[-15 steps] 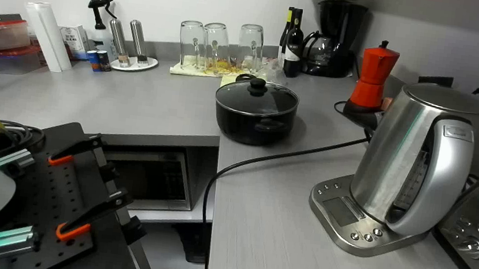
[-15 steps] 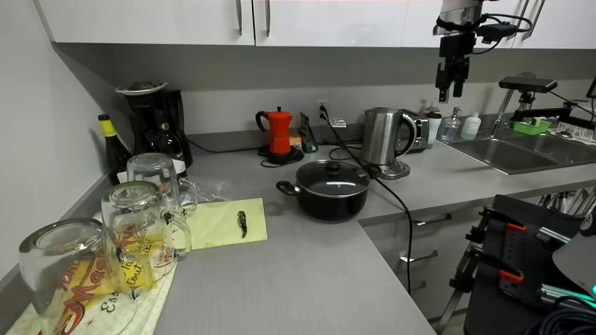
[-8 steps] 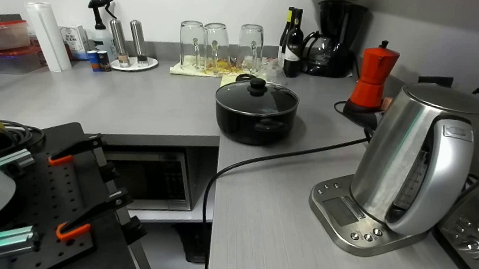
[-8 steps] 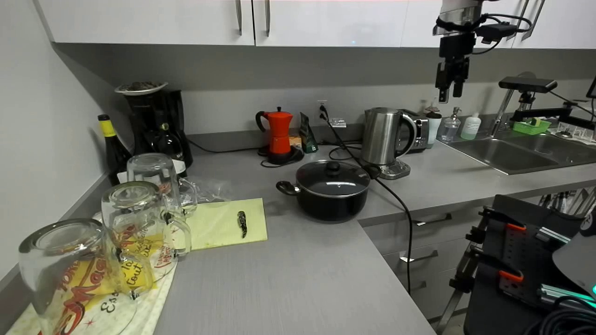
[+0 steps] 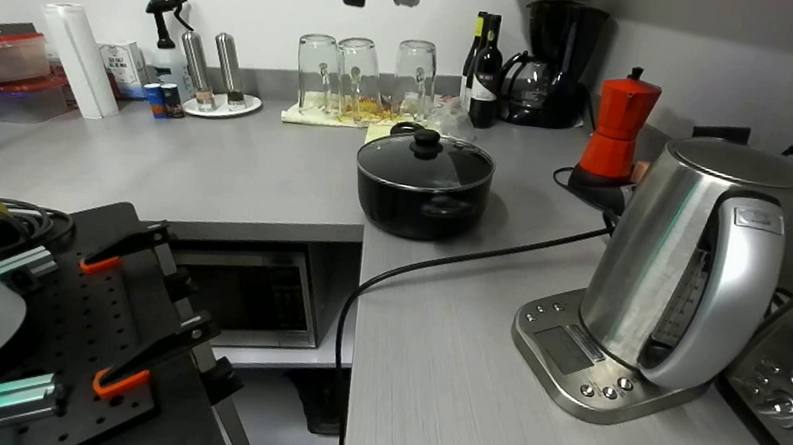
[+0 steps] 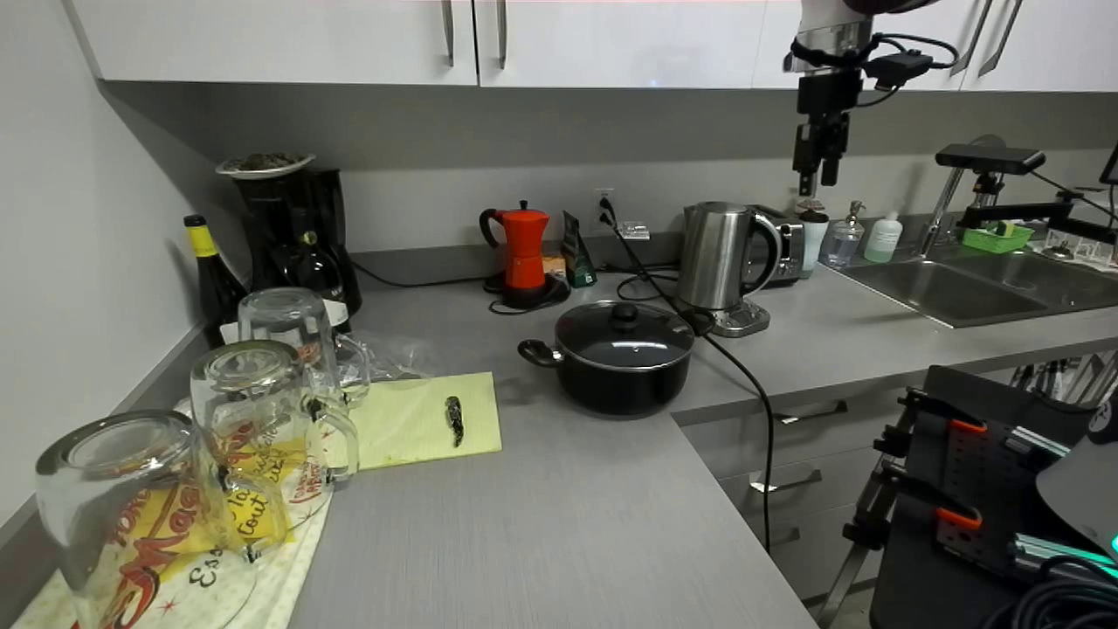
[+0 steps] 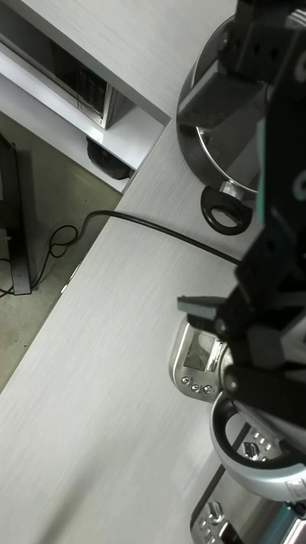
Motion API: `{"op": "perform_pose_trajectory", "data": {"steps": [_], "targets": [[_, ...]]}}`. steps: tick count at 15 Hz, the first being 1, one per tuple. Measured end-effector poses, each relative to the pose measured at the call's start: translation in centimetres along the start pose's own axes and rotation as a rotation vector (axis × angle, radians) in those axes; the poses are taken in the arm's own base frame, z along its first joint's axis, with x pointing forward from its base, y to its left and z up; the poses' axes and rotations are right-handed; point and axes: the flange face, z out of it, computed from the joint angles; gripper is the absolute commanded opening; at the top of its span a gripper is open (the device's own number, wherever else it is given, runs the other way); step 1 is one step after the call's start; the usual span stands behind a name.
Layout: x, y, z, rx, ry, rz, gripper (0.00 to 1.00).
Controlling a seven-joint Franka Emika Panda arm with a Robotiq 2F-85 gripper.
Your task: Remove the lid from the pot and place it on the counter top
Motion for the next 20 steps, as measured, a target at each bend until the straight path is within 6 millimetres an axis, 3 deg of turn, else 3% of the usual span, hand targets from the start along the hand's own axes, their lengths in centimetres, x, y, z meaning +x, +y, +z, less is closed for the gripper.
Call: {"op": "perform_pose_trajectory", "data": {"steps": [10,20], "targets": [[8.4,-5.9,1.1,-0.04,0.023,-0.316,1.0],[17.0,-10.7,4.7,-0.083,0.027,-0.564,1.0]]}}
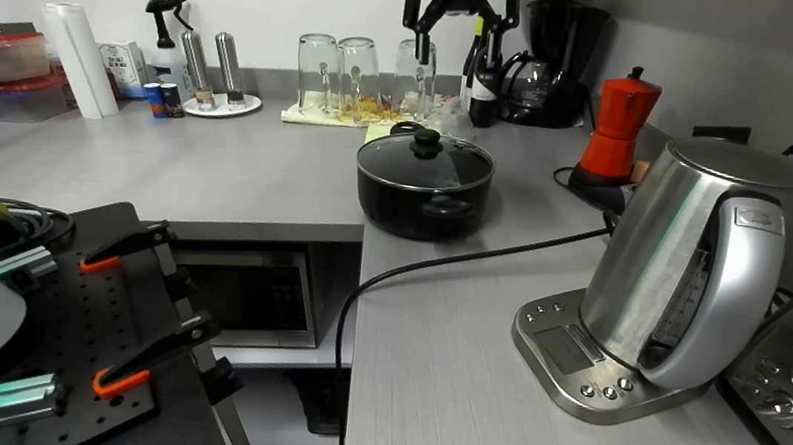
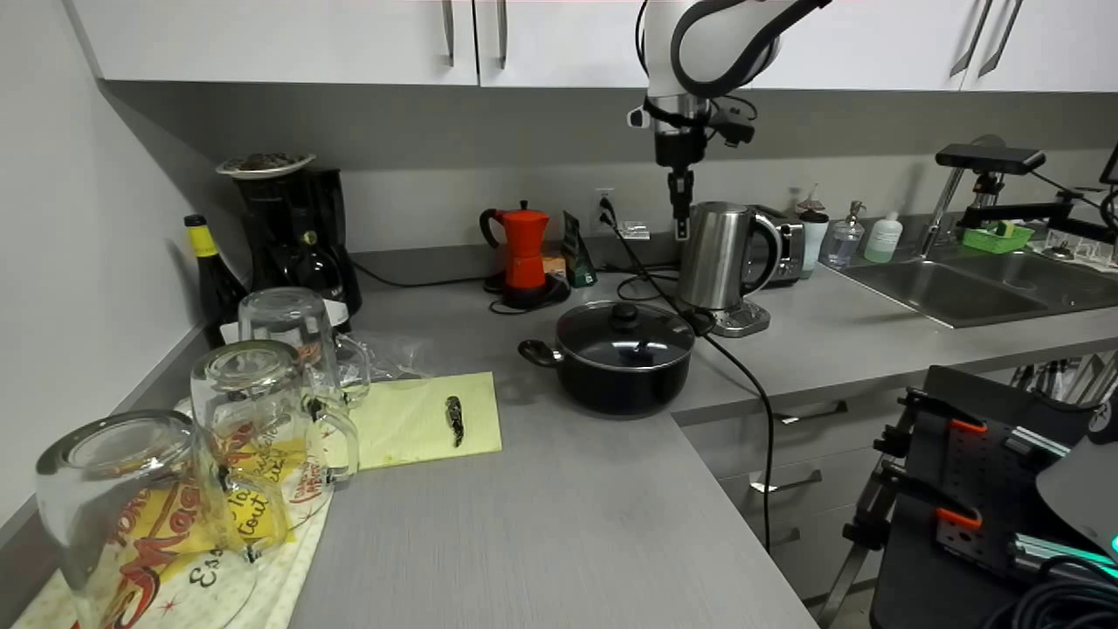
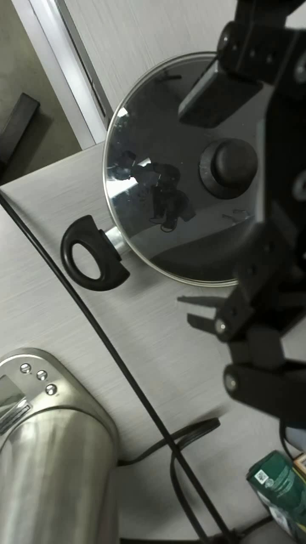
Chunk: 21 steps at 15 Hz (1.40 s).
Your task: Remove the lid from the pot and place it on the counter top
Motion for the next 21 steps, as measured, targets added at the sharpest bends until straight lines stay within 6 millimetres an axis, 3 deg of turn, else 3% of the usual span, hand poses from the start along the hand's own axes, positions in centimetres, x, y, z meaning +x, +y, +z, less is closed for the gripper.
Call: {"op": "perform_pose_trajectory", "data": {"steps": [5,10,21], "targets": [[4.5,-0.5,1.5,-0.009,0.044,-0.1,1.0],[7.7,-1.6,2.9,-0.003,0.072,-0.168,1.0],[10.5,-5.0,6.2,0.041,0.062,-0.283,1.0]]}}
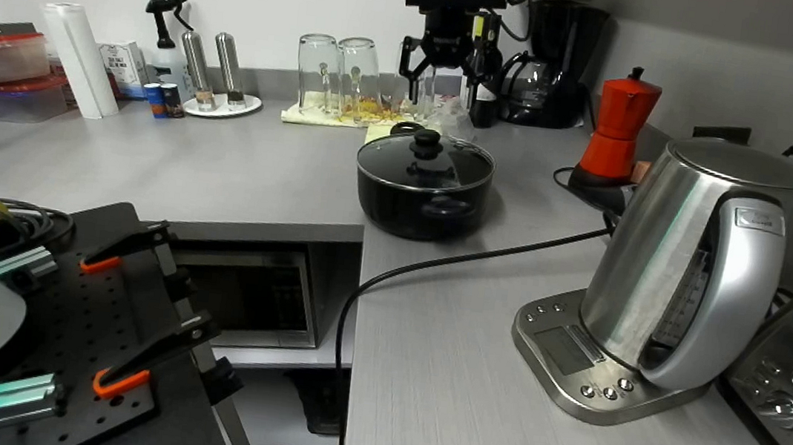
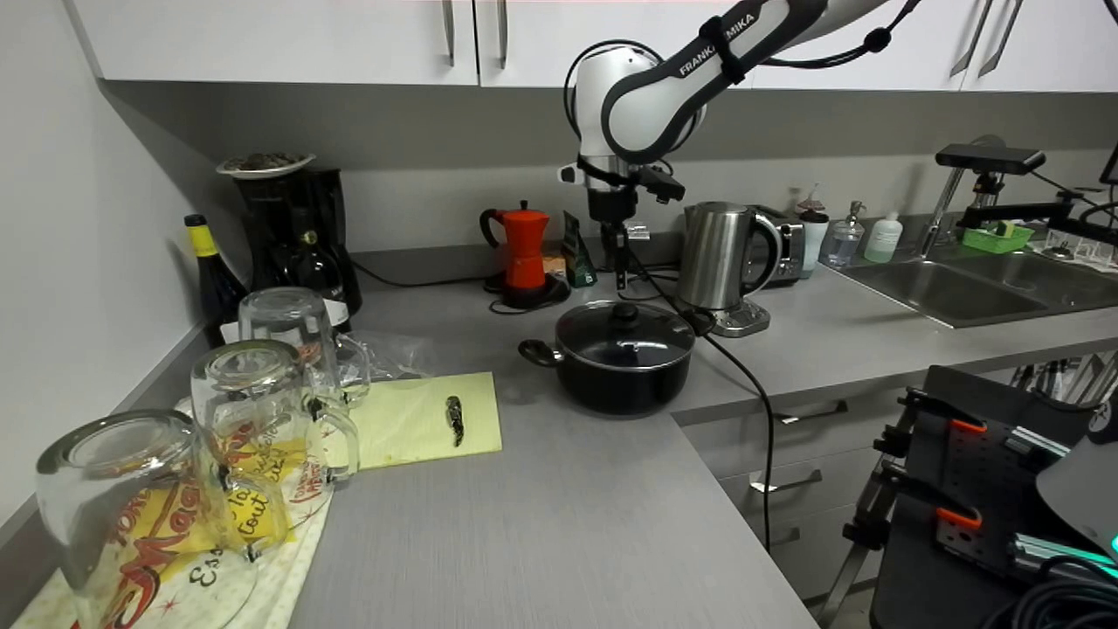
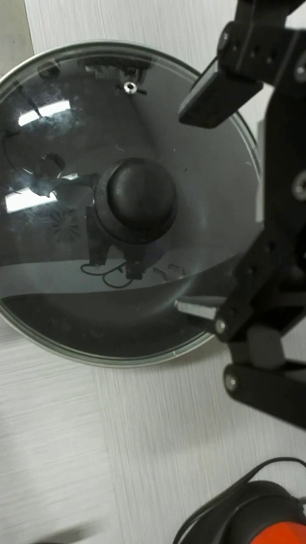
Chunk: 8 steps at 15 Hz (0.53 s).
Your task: Remove the lid from the pot and place it on the counter top
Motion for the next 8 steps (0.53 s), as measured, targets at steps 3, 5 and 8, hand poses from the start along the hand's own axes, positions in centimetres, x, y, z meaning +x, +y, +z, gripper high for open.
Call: {"op": "perform_pose_trajectory", "data": {"steps": [3,5,8], "targets": [[0.2,-0.5,0.6,0.008,0.003,-0.02,1.0],[0.1,-0.5,1.3,0.016,-0.002,-0.028,1.0],[-0.3,-0.2,2.6,0.03,-0.011,-0.031,1.0]]}}
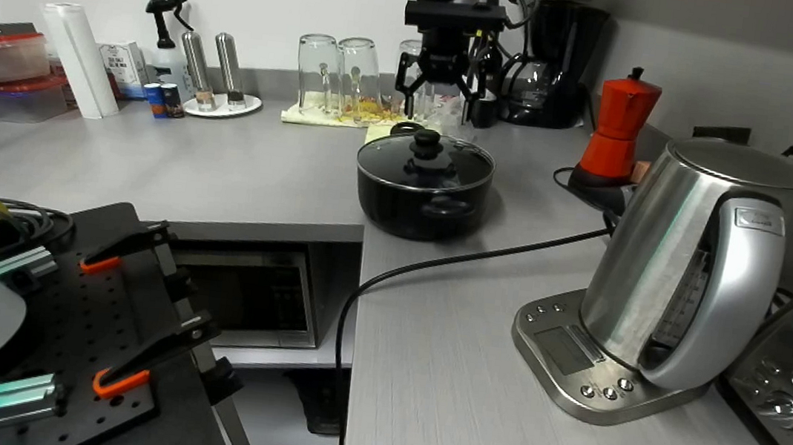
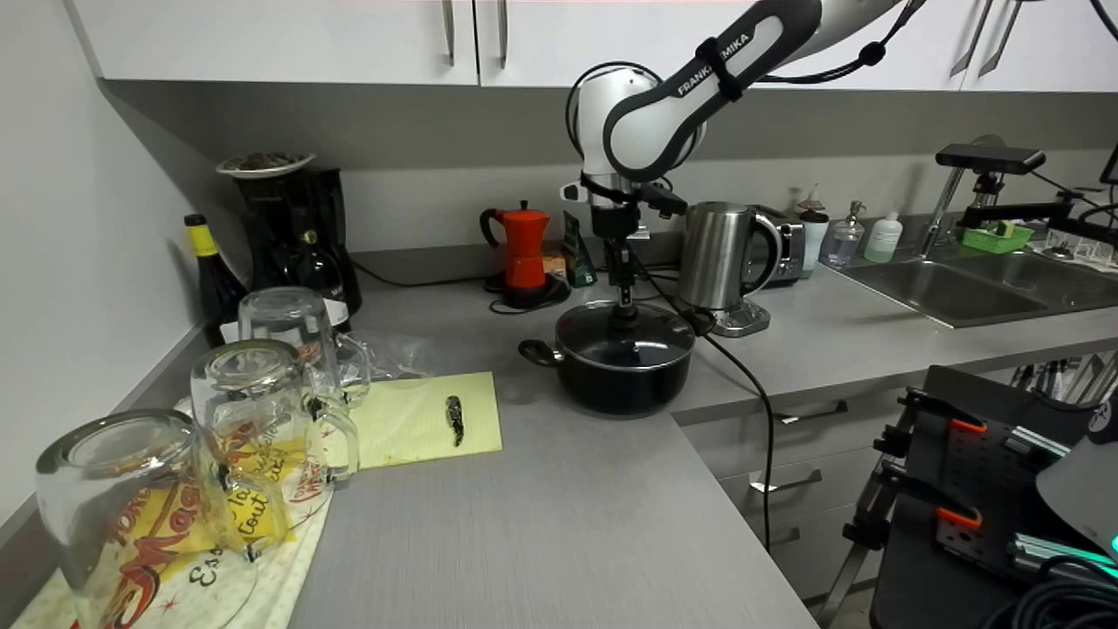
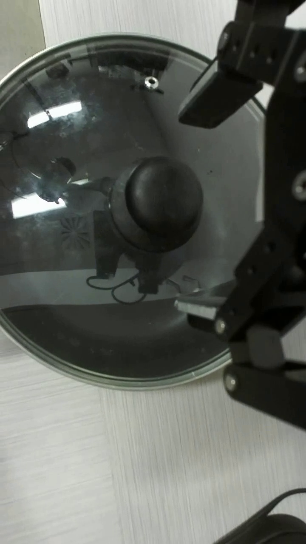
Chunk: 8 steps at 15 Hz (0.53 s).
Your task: Remove the lid from the pot and place it on the counter top
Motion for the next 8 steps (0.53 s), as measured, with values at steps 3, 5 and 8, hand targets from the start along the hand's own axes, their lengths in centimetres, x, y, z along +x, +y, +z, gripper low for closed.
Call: {"op": "perform_pose_trajectory", "data": {"steps": [3,5,8], "targets": [[-0.3,0.2,1.2,0.01,-0.003,-0.01,1.0],[-0.4,0.1,2.0,0.015,-0.004,-0.019,1.0],[-0.5,-0.4,2.8,0.023,-0.005,-0.026,0.75]]}}
